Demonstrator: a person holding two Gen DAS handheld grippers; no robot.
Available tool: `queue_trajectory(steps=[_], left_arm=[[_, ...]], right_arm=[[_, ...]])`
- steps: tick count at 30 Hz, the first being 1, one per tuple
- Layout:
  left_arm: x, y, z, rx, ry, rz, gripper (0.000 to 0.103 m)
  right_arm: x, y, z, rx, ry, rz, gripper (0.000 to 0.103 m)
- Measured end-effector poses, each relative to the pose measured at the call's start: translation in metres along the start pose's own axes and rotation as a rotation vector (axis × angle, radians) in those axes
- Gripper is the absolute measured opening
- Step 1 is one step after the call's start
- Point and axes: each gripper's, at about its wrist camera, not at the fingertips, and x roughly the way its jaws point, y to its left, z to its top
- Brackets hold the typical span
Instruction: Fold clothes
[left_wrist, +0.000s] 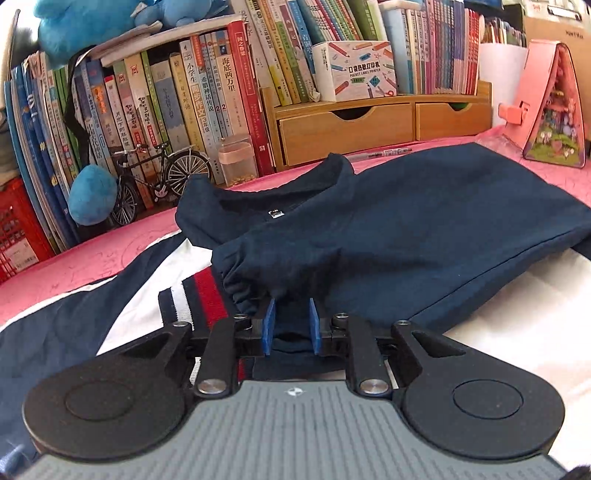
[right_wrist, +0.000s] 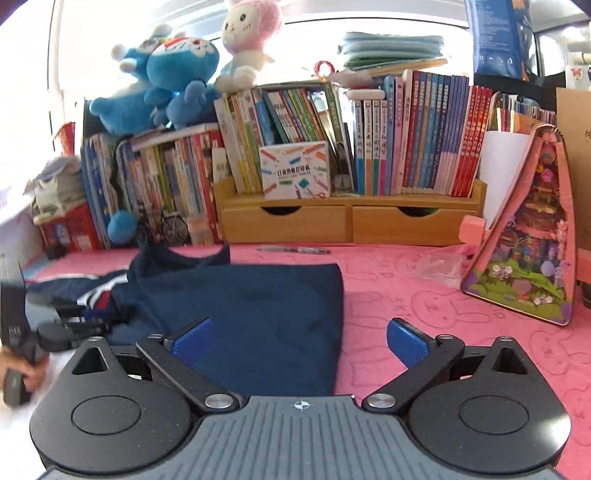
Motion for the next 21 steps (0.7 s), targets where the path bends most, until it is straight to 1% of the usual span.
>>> queue_trajectory(steps=[1,2,3,6,8,10,12,13,15,16,17,18,20,21], left_arm=[[0.0,-0.001,0.0,0.01,-0.001,0.008,0.02],[0.0,0.0,0.0,0.004,0.0,0.003,0.02],[-0.001,0.001,0.001,-0.002,0.001,-0.001,0.02],[0.0,0.011,0.003,-0.059,0.004,-0.041,0.02],[0.0,0.012,0.003,-0.069,0.005,-0.048,0.02],[0.0,0.011,0.004,-0.068,0.006,-0.047,0.02],[0.001,0.012,0.004,-0.074,0.007,-0.054,0.02],[0.001,0.012,0.004,-0.077,0.007,-0.056,0.02],[0.001,0.013,0.004,-0.084,0.008,-0.059,0.02],[0.0,0.013,0.005,-0.083,0.008,-0.059,0.02],[0.0,0.013,0.005,-0.084,0.008,-0.059,0.02],[0.0,0.013,0.005,-0.083,0.008,-0.058,0.02],[0.0,0.013,0.005,-0.082,0.008,-0.058,0.02],[0.0,0.013,0.005,-0.082,0.009,-0.057,0.02]], right_arm=[[0.015,0.007,0.009,0.029,-0.002,0.004,0.08],[0.031,0.015,0.017,0.059,-0.005,0.009,0.065],[0.054,0.019,0.025,0.073,0.015,0.003,0.057],[0.118,0.027,0.034,0.161,0.078,0.036,0.054],[0.148,0.031,0.034,0.161,0.109,0.021,0.054],[0.171,0.024,0.035,0.129,0.139,-0.061,0.053],[0.188,0.003,0.033,0.108,0.164,-0.258,0.052],[0.187,-0.008,0.036,0.141,0.155,-0.346,0.053],[0.175,-0.024,0.04,0.215,0.164,-0.414,0.064],[0.169,-0.032,0.043,0.252,0.168,-0.447,0.065],[0.154,-0.033,0.041,0.239,0.13,-0.378,0.069],[0.14,-0.033,0.039,0.225,0.091,-0.307,0.079],[0.11,-0.017,0.027,0.106,0.049,-0.218,0.091],[0.095,-0.01,0.021,0.046,0.028,-0.174,0.094]])
